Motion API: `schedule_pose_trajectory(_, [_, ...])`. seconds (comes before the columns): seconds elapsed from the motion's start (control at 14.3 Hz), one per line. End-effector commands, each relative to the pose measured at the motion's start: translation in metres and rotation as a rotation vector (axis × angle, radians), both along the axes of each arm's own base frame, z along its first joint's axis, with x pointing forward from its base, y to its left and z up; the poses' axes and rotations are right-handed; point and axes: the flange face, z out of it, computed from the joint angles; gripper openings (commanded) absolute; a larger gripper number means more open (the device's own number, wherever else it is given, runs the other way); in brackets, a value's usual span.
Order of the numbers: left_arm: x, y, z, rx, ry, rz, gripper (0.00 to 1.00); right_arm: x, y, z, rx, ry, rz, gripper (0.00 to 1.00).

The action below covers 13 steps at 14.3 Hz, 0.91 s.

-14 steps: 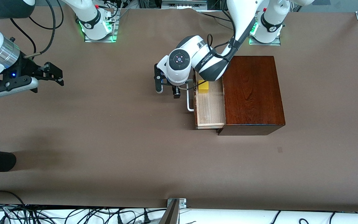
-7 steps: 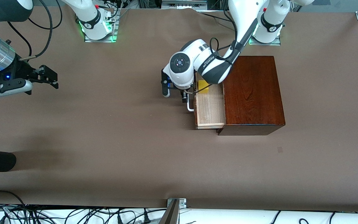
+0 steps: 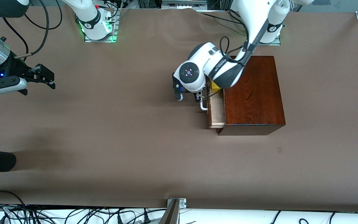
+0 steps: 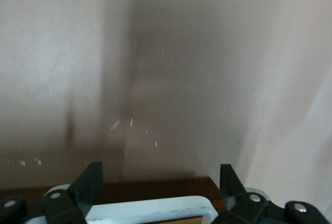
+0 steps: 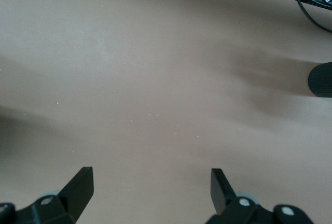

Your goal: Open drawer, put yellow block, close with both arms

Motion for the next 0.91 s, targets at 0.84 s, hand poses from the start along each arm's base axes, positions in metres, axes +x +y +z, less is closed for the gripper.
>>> schedule_pose_trajectory(0.84, [0.016, 0.048, 0.022, 0.1, 0.0, 0.015, 1.0, 0.0, -0.009, 0.006, -0.007, -0.012, -0.032, 1.0])
